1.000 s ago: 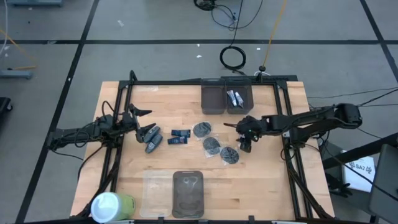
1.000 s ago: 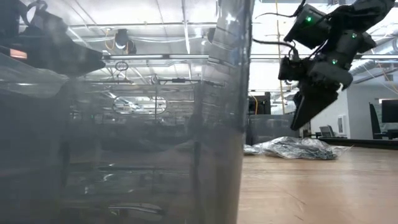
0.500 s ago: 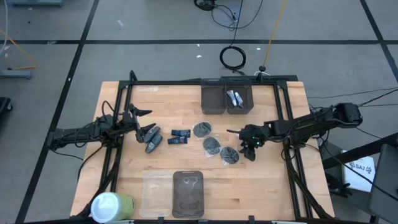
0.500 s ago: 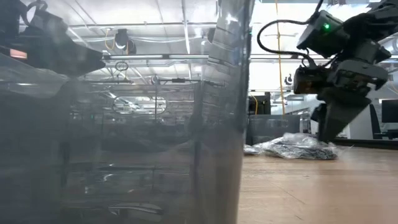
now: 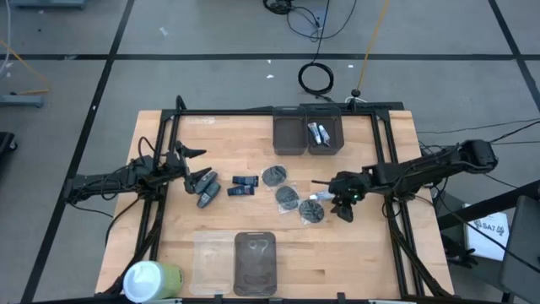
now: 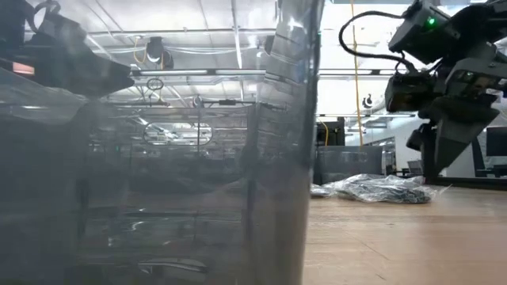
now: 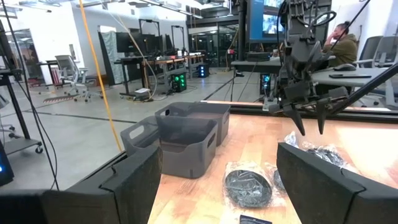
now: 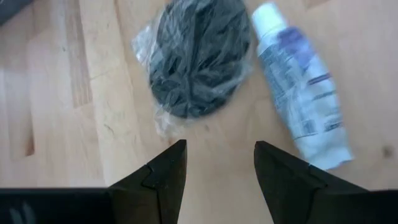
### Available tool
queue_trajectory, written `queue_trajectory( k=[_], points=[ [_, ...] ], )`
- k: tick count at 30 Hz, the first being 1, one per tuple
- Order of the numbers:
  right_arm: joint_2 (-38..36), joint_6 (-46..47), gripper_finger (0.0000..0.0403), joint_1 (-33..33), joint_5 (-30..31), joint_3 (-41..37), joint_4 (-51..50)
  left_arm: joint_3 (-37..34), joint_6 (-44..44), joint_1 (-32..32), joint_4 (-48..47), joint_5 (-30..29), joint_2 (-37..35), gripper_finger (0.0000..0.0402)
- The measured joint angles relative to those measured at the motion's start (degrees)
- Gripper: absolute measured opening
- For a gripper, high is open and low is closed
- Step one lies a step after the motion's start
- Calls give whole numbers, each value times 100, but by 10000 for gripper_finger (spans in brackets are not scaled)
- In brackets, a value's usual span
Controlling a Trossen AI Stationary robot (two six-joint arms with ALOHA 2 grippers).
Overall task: Pick & Place Travel size toiletries
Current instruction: Put the toothpaste into the top right black bin
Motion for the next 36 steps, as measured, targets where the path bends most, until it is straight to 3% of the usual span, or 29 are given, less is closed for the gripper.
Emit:
queue_trajectory(
  k=[8, 20, 23, 28, 36],
  points=[
    [-456, -247, 176, -15, 335, 2, -269, 0, 1, 0, 0, 2, 0, 310],
    [-477, -1673, 180, -15, 2079, 2, -341, 0, 2, -1, 0, 1, 0, 310],
    [-243, -1963, 189, -4, 2039, 2, 66, 0, 2, -1, 0, 0, 0, 310],
    [327, -2069, 210, 0, 1456, 2, 633, 0, 2, 0, 0, 0, 0, 310],
    [1099, -2198, 222, 4, 1451, 8, 858, 0, 2, -1, 0, -2, 0, 310]
  ],
)
